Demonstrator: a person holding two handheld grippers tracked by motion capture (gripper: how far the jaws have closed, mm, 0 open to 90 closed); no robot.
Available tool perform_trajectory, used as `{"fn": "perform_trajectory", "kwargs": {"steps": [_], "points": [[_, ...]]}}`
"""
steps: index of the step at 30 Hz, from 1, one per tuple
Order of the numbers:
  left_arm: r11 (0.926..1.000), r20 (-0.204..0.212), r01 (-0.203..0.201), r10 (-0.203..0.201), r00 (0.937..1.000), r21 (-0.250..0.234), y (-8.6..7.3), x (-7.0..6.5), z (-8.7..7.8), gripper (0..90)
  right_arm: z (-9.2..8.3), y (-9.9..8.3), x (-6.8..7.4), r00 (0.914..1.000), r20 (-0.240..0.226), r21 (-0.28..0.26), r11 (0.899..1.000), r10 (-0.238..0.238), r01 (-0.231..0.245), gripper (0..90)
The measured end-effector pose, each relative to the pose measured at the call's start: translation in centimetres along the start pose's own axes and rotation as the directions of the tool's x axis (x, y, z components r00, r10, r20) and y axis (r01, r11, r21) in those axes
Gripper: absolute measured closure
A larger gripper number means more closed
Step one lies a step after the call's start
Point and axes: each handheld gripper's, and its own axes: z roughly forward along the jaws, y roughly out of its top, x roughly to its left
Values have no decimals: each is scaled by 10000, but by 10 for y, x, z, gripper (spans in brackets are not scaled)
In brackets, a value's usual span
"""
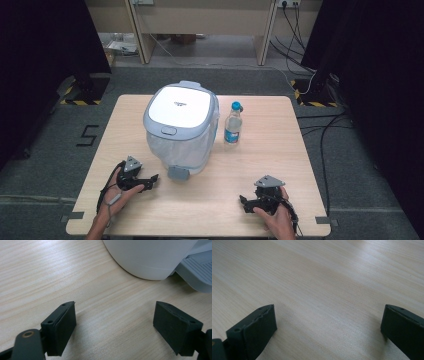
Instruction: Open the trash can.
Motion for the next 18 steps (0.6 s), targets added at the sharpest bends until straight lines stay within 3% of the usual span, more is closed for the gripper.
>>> {"fn": "perform_trajectory", "kwargs": {"steps": [18], "points": [[10000,-12,46,-46,10000,33,0,0,0,163,0,0,0,10000,36,7,10000,50,-50,4]]}}
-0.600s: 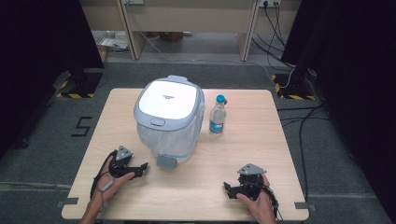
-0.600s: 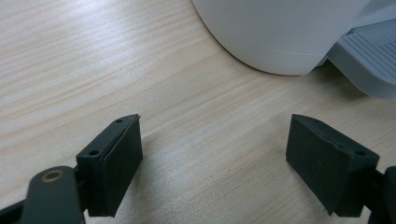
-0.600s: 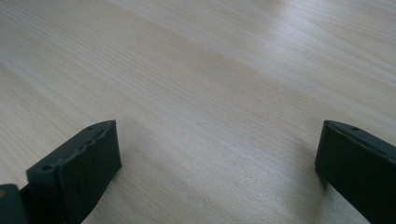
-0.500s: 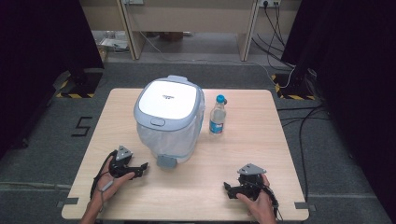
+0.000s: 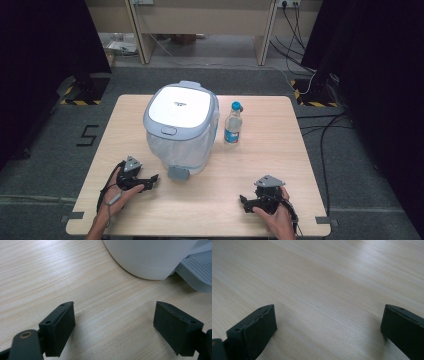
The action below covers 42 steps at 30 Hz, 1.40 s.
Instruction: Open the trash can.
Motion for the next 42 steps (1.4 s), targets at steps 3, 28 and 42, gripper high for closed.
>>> {"fn": "perform_trajectory", "kwargs": {"steps": [3,28,42], "points": [[10000,11,52,-52,10000,-31,0,0,0,166,0,0,0,10000,6,-2,10000,-19,19,4],[9861,467,460,-390,9981,-1596,10,8,-30,529,0,0,-2,10000,-10,0,10000,-60,60,4],[9605,350,694,-623,9974,-2695,22,8,-58,878,0,0,-2,10000,-19,5,10000,-75,75,4]]}}
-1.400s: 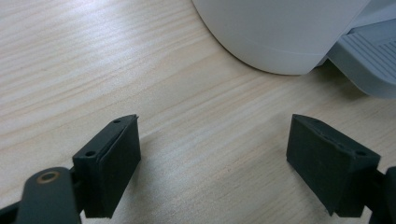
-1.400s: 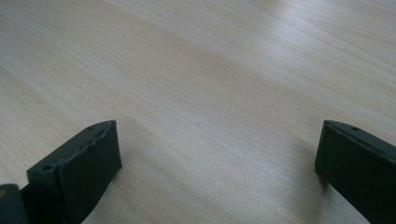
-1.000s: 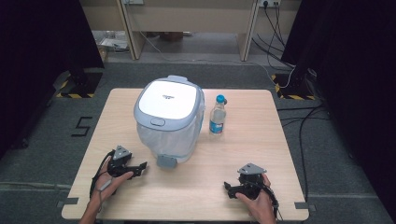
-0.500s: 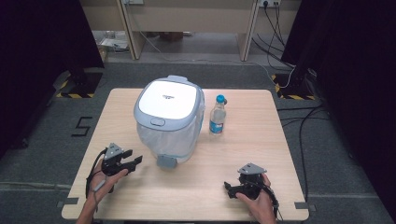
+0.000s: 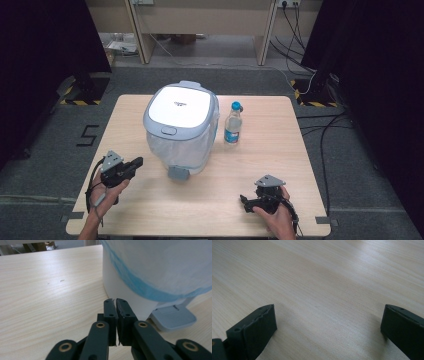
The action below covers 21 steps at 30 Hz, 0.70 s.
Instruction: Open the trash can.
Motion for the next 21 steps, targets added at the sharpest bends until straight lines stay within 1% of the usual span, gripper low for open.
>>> {"fn": "perform_trajectory", "kwargs": {"steps": [3,5,7,9,11,13,17,18,21], "points": [[9999,-59,-143,143,9999,-22,6,-2,-6,894,0,0,0,10000,0,0,10000,-3,3,5],[9998,29,-135,136,9999,-123,10,-4,-11,895,0,0,0,10000,1,2,10000,0,0,4],[9996,79,-63,65,9999,-292,15,-6,-16,895,0,0,0,10000,-3,-4,10000,-16,16,4],[9982,286,194,-178,9994,-571,21,-6,-22,895,0,0,0,10000,0,2,10000,-1,1,4],[9975,296,168,-148,9995,-689,25,-7,-26,895,0,0,0,10000,-2,3,10000,1,-1,4],[9964,428,286,-252,9988,-797,29,-7,-30,895,0,0,0,10000,-1,3,10000,1,-1,5],[9956,440,272,-234,9988,-899,34,-8,-34,895,0,0,0,10000,-1,1,10000,-3,3,4],[9947,537,317,-265,9982,-980,38,-9,-37,895,0,0,0,10000,0,2,10000,-4,4,4],[9935,585,225,-160,9982,-1113,44,-11,-42,895,0,0,0,10000,0,-1,10000,-7,7,4]]}}
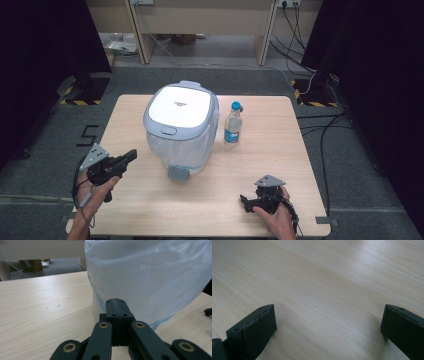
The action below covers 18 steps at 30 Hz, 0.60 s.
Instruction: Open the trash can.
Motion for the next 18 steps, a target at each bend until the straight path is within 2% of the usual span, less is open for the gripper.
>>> {"fn": "perform_trajectory", "kwargs": {"steps": [10,11,15,18], "points": [[9995,349,-88,98,9993,-308,14,-4,-5,895,0,0,0,10000,-19,1,10000,0,0,5],[9992,523,-56,77,9986,-400,18,-4,-7,895,0,0,0,10000,-15,-4,10000,-5,5,5],[9985,770,-13,55,9970,-550,26,-6,-9,895,0,0,0,10000,-17,-2,10000,-2,2,5],[9982,756,-100,145,9970,-594,32,-7,-10,895,0,0,0,10000,-18,-1,10000,1,-1,5]]}}
